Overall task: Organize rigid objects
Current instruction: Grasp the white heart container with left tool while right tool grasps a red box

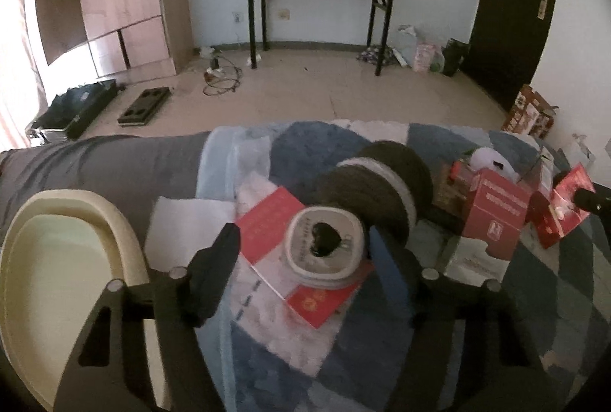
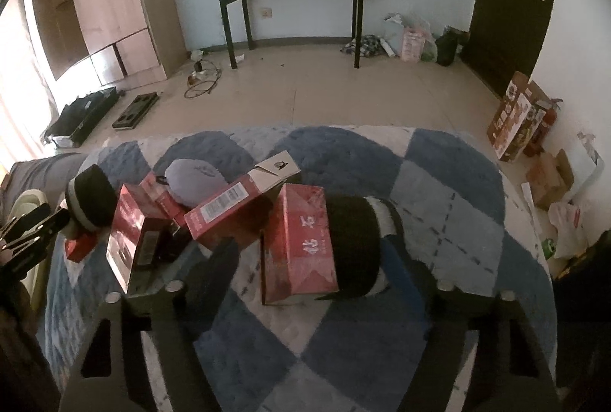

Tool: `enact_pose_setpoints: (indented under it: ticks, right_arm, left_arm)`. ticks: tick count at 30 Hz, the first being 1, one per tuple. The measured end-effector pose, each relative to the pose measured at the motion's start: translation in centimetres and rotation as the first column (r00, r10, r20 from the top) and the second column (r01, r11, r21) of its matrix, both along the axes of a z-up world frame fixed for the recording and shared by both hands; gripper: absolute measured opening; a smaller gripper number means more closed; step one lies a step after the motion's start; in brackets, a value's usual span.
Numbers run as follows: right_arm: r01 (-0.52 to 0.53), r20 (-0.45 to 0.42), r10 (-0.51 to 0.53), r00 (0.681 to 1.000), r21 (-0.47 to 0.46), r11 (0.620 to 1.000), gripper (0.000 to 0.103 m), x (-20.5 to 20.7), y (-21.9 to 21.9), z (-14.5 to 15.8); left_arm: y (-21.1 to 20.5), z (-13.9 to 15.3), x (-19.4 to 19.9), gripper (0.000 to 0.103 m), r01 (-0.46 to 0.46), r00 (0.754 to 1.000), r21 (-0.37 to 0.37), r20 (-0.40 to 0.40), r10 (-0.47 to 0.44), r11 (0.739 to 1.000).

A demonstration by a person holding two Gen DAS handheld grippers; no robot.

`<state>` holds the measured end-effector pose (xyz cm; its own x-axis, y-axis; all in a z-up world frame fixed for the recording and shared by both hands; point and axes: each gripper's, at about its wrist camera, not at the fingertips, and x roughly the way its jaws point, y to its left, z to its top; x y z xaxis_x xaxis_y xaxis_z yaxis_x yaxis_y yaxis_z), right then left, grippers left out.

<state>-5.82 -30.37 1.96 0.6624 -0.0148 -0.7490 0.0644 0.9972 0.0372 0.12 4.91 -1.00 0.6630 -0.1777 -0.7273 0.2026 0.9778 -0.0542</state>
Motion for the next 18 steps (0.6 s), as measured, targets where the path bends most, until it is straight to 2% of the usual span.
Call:
enact_pose_setpoints:
  ticks: [9, 12, 15, 18]
  right_arm:
    - [-0.058, -0.006, 0.058, 0.998, -0.014, 0.998, 0.069, 0.3, 1.4, -0.2]
    - [-0.071, -0.001, 0.071, 0.997, -0.017, 0.997, 0.063, 0.5, 1.6, -0.2]
    - [-0.071, 0.005, 0.071, 0.997, -0.032, 0.997, 0.053, 0.3, 1.8, 0.0]
    - [-0.076, -0.005, 0.076, 0.997, -0.049, 0.996, 0.053, 0.0, 2.3, 0.2]
  left_arm:
    - [-0.4, -1.0, 0.6, 0.067, -0.007, 0.999, -0.004, -0.032, 0.007, 1.000]
    - [-0.4, -1.5, 0.8, 0.062, -0.016, 0.999, -0.019, -0.031, 0.016, 1.000]
    - [-0.9, -1.7, 0.7, 0.058, 0.000, 1.000, 0.006, -0.028, 0.000, 1.000]
    - [-1.5, -1.8, 0.5, 0.058, 0.012, 1.000, 0.030, -0.017, -0.012, 0.999]
